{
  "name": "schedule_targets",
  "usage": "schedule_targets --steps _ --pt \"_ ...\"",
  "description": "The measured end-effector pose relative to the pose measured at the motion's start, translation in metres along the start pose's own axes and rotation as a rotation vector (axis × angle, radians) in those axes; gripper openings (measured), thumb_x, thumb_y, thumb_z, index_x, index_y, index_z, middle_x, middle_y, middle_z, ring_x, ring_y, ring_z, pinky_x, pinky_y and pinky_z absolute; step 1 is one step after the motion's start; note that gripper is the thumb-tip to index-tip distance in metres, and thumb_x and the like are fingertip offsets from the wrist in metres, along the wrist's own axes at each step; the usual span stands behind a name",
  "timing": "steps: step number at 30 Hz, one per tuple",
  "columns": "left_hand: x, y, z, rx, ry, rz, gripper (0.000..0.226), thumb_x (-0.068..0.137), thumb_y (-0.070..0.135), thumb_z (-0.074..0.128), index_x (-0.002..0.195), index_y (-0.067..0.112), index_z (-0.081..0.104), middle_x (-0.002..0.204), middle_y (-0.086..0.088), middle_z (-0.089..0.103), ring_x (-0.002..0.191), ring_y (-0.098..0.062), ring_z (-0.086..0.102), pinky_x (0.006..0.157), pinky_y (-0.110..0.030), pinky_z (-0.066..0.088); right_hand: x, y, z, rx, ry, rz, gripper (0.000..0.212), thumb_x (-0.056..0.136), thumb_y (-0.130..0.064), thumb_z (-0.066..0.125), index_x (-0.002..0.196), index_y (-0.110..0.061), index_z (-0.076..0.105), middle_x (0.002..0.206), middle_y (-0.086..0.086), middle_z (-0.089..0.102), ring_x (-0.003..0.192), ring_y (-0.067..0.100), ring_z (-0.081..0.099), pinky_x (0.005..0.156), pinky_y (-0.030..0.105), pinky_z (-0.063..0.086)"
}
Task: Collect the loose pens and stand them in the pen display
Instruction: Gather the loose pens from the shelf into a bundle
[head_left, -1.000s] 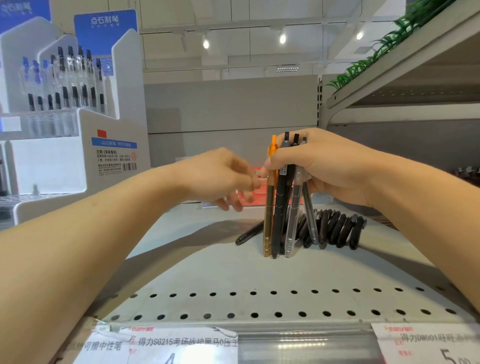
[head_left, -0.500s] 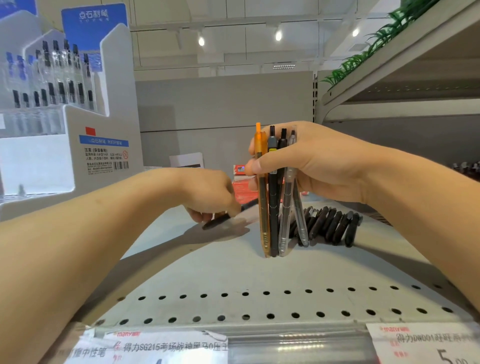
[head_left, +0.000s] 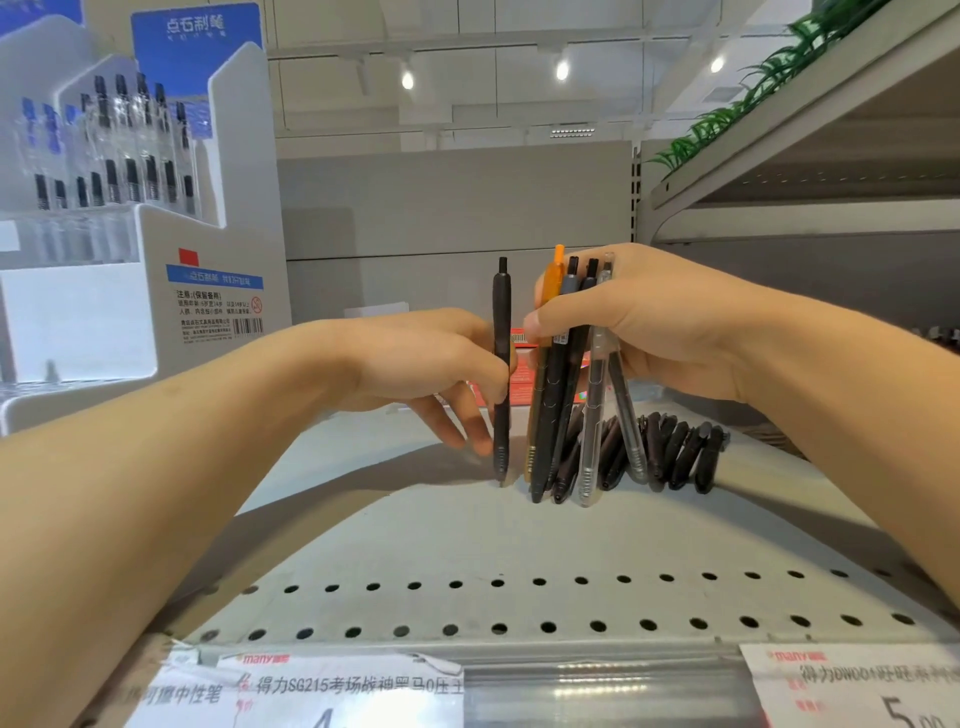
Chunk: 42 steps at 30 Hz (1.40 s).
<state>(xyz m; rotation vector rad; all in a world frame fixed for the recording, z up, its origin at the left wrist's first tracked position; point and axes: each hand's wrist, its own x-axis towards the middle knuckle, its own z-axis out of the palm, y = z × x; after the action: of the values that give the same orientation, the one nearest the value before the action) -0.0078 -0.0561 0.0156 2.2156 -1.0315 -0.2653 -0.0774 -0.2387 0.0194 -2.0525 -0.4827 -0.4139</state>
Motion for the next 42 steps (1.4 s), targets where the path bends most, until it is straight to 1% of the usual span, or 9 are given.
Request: schedule_targets --steps 5,9,15,21,24,26,34,39,42 --pt "-0.003 0.003 0.004 0.039 -0.061 0.028 0.038 0.077 0.024 0.062 0.115 0.016 0.061 0.096 0.002 0.077 0.09 -0.02 0.075 0.072 -0.028 0.06 -0.001 -0.001 0.0 -0.04 0.023 -0.005 0.012 0.089 -0.015 0.075 0.086 -0.015 0.064 0.082 0.011 0.064 0.08 0.027 0.064 0.104 0.061 0.048" --pt "-0.002 0.003 0.005 0.079 -0.049 0.067 0.025 0.089 0.016 0.063 0.114 0.015 0.063 0.099 0.0 0.076 0.091 -0.02 0.075 0.079 -0.031 0.061 -0.002 -0.002 0.002 -0.041 0.029 0.01 0.014 0.089 -0.019 0.076 0.094 -0.008 0.069 0.097 0.025 0.071 0.098 0.042 0.07 0.096 0.065 0.052" --pt "0.002 0.007 0.007 0.188 -0.024 0.074 0.02 0.097 0.013 0.058 0.116 0.018 0.061 0.104 -0.006 0.075 0.09 -0.018 0.075 0.081 -0.031 0.061 -0.001 0.0 0.003 -0.018 0.027 -0.019 0.016 0.089 -0.015 0.075 0.078 -0.019 0.065 0.077 0.002 0.07 0.074 0.018 0.071 0.082 0.044 0.062" --pt "-0.007 0.011 0.007 0.197 -0.085 0.067 0.039 0.076 0.018 0.059 0.114 0.015 0.066 0.094 0.004 0.077 0.088 -0.013 0.073 0.072 -0.023 0.057 -0.003 -0.002 0.005 -0.032 0.027 -0.018 0.015 0.089 -0.014 0.074 0.075 -0.015 0.067 0.076 0.003 0.067 0.077 0.021 0.067 0.096 0.056 0.053" --pt "-0.003 0.006 0.005 0.258 0.047 0.059 0.025 0.09 0.009 0.056 0.109 0.016 0.071 0.095 0.003 0.077 0.082 -0.011 0.074 0.067 -0.023 0.055 -0.004 -0.005 0.006 -0.046 0.053 -0.015 0.019 0.087 -0.011 0.072 0.092 0.006 0.065 0.094 0.024 0.072 0.09 0.04 0.072 0.097 0.06 0.053" --pt "0.004 0.002 0.008 0.333 0.167 0.069 0.03 0.099 0.009 0.05 0.097 0.031 0.069 0.086 0.014 0.075 0.077 -0.005 0.071 0.063 -0.021 0.053 -0.004 -0.005 0.008 -0.037 0.049 -0.018 0.012 0.087 -0.011 0.07 0.09 0.001 0.065 0.098 0.028 0.07 0.096 0.046 0.07 0.095 0.063 0.053" --pt "0.033 -0.015 0.038 0.695 0.102 0.0 0.033 0.101 0.01 0.048 0.07 0.017 0.046 0.077 -0.003 0.049 0.067 -0.012 0.045 0.064 -0.012 0.04 0.001 0.0 0.005 0.006 0.017 -0.02 0.004 0.088 -0.014 0.069 0.092 -0.013 0.07 0.078 0.005 0.063 0.071 0.02 0.061 0.076 0.041 0.057" --pt "0.032 -0.015 0.03 0.735 0.037 -0.064 0.025 0.099 0.022 0.053 0.075 0.029 0.054 0.079 0.006 0.056 0.073 -0.01 0.052 0.077 -0.03 0.044 0.004 0.004 0.002 0.024 -0.035 -0.029 0.001 0.089 -0.012 0.069 0.09 -0.012 0.068 0.074 0.0 0.071 0.07 0.017 0.07 0.073 0.035 0.059" --pt "0.03 -0.016 0.02 0.701 -0.006 -0.162 0.006 0.093 0.025 0.063 0.1 0.026 0.062 0.089 0.002 0.067 0.08 -0.015 0.064 0.08 -0.033 0.054 0.003 0.003 0.0 0.014 -0.052 -0.035 0.002 0.09 -0.011 0.069 0.091 -0.011 0.068 0.076 -0.003 0.076 0.071 0.013 0.073 0.069 0.031 0.058"
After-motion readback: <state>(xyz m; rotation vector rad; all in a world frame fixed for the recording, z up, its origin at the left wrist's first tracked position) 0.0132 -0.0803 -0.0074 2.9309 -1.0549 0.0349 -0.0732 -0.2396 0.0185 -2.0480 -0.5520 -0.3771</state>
